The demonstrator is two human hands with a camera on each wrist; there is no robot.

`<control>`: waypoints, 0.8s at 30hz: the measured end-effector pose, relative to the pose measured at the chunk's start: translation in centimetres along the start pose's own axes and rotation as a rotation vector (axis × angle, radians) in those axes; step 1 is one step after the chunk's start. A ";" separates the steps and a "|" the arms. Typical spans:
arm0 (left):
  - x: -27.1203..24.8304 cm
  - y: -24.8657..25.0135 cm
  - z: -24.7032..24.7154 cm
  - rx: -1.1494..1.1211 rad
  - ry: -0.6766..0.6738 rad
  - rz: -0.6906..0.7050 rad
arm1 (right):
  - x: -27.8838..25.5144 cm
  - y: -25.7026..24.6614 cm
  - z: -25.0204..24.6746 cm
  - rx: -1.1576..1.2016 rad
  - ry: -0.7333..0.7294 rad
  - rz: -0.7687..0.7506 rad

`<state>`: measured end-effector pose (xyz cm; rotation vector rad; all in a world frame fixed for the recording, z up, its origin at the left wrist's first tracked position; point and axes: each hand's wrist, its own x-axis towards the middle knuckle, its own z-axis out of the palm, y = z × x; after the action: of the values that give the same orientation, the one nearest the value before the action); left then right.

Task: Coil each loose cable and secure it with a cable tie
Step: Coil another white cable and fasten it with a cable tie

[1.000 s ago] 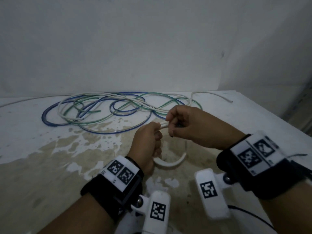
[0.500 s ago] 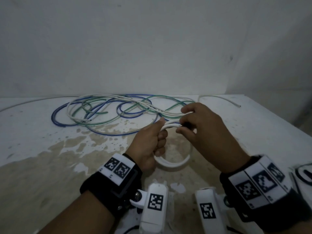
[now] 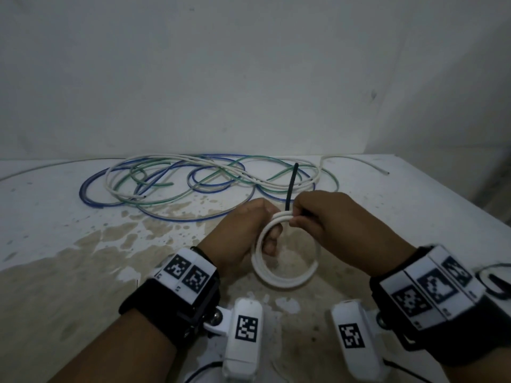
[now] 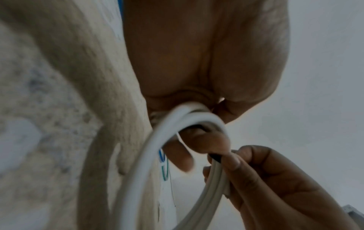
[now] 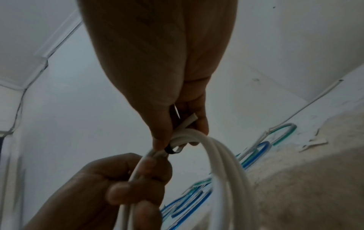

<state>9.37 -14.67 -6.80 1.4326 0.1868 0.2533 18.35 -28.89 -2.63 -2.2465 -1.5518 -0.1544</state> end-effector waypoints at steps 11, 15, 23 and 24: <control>0.2 0.1 1.0 -0.101 0.151 -0.081 | 0.8 -1.0 0.1 -0.261 0.199 -0.226; 0.2 0.3 0.7 -0.093 0.225 -0.030 | 0.9 -1.7 0.3 -0.154 0.132 -0.198; 0.5 -0.2 0.4 0.032 0.356 0.033 | 2.4 -2.3 1.6 0.211 0.236 0.074; 0.6 -0.2 0.4 0.028 0.370 0.030 | 2.4 -2.5 1.9 0.220 0.226 0.090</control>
<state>10.08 -14.94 -6.96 1.4073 0.4722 0.5425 16.75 -25.33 -2.93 -2.0446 -1.2817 -0.1940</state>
